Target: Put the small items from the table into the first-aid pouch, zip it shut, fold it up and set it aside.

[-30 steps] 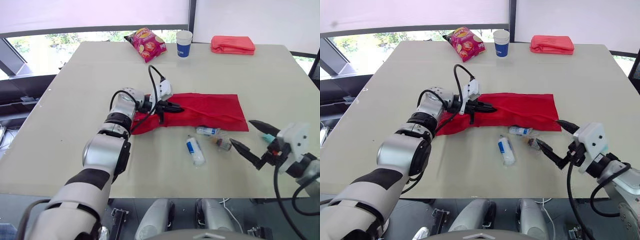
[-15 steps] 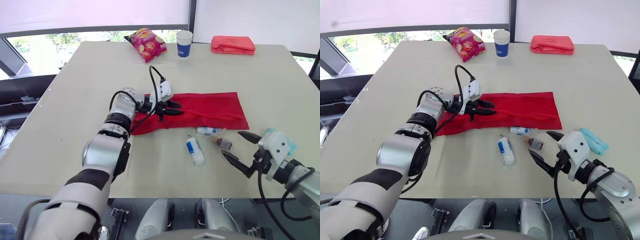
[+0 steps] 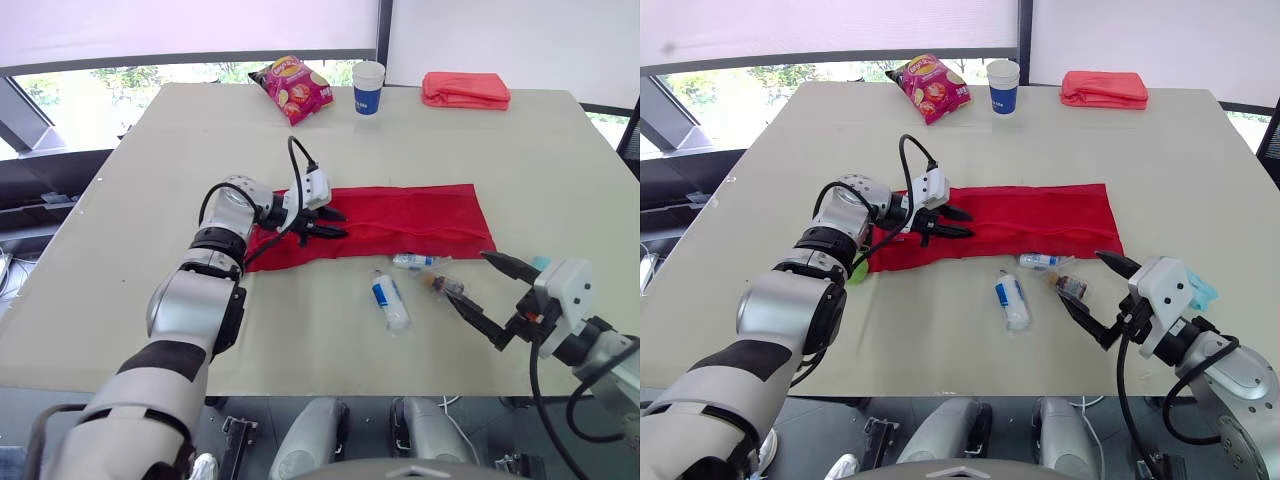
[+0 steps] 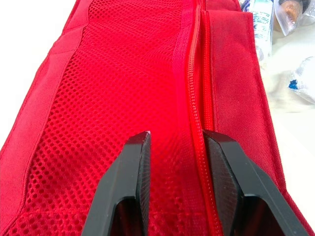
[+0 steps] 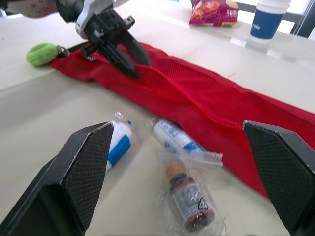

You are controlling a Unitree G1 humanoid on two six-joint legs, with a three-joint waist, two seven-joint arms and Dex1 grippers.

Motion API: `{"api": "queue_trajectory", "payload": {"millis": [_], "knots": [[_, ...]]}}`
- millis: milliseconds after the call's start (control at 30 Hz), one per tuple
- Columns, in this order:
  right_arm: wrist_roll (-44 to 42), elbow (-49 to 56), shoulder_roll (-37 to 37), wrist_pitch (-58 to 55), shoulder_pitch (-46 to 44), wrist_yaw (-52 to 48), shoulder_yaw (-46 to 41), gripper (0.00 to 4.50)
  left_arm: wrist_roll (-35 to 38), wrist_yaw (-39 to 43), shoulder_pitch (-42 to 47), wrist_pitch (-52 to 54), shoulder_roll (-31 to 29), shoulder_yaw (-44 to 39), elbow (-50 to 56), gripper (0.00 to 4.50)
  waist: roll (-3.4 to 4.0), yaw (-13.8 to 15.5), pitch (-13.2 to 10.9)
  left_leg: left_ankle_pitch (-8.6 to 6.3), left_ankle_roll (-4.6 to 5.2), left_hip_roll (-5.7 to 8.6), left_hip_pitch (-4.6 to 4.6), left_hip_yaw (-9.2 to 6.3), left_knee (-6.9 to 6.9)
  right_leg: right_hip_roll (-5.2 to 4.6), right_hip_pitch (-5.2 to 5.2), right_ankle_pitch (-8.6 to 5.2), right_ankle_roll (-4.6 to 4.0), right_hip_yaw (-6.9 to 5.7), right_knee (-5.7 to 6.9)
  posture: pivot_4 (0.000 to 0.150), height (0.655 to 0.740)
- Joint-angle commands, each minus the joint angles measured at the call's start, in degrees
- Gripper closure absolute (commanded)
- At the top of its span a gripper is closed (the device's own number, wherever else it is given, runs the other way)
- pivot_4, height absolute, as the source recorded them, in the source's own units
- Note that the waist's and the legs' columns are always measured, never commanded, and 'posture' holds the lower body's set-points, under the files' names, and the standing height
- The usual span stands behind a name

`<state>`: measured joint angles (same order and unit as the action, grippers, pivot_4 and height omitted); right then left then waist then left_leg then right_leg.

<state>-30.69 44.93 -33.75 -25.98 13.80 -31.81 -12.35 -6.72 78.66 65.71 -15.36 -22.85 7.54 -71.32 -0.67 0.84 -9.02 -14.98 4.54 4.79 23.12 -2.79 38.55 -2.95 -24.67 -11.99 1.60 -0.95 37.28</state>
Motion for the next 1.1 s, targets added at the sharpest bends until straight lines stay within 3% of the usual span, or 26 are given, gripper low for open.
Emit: {"api": "queue_trajectory", "payload": {"millis": [33, 100, 133, 667, 833, 1100], "knots": [[-1.17, 1.89, 0.23, 1.27, -0.94, 0.57, -2.33, 0.00, 0.18, 0.42, 0.24, -0.72, -0.08, -0.07, 1.43, 3.42, 0.00, 0.01, 0.00, 0.00, 0.00, 0.00, 0.00, 0.00, 0.00, 0.00, 0.00, 0.00, 0.00, 0.00, 0.00, 0.150, 0.7395], [-1.93, 2.11, 0.47, 1.22, -1.38, 0.85, -2.87, 0.00, 0.23, 0.90, 0.13, -0.70, -0.15, -0.04, 1.56, 4.31, 0.00, 0.02, 0.00, 0.00, 0.00, 0.00, 0.00, 0.00, 0.00, 0.00, 0.00, 0.00, 0.00, 0.00, 0.00, 0.150, 0.7395], [-2.41, 2.27, 0.57, 1.01, -1.57, 1.00, -3.16, 0.00, 0.27, 1.22, 0.06, -0.65, -0.20, -0.02, 1.63, 4.48, 0.00, 0.02, 0.00, 0.00, 0.00, 0.00, 0.00, 0.00, 0.01, 0.00, 0.00, 0.00, 0.00, 0.00, 0.00, 0.150, 0.7395], [-3.84, 2.83, -0.78, 0.21, -1.46, 0.90, -3.78, 0.00, 3.14, 2.22, 0.86, 3.05, 0.32, -2.29, 2.23, 4.48, 0.00, 0.01, 0.00, 0.00, 0.00, 0.00, 0.00, 0.00, 0.03, 0.00, 0.00, 0.00, 0.00, 0.00, 0.05, 0.150, 0.7395], [-1.07, 4.07, -2.75, -3.12, -0.70, 1.71, 2.45, 0.00, 4.58, 1.83, 1.47, 5.48, 0.52, -3.22, 2.97, 4.48, 0.00, 0.01, 0.00, 0.00, 0.00, 0.00, 0.00, 0.00, 0.04, 0.00, 0.00, 0.00, 0.00, 0.00, 0.06, 0.150, 0.7395], [3.81, 7.05, 0.30, -5.87, 0.22, 6.62, 13.66, 0.00, 4.57, 0.44, 1.66, 6.26, -0.51, -3.71, 3.68, 4.48, -0.02, 0.02, 0.01, 0.00, 0.00, 0.00, 0.02, 0.00, 0.08, -0.01, -0.04, -0.01, -0.01, 0.01, 0.12, 0.150, 0.7395]]}}
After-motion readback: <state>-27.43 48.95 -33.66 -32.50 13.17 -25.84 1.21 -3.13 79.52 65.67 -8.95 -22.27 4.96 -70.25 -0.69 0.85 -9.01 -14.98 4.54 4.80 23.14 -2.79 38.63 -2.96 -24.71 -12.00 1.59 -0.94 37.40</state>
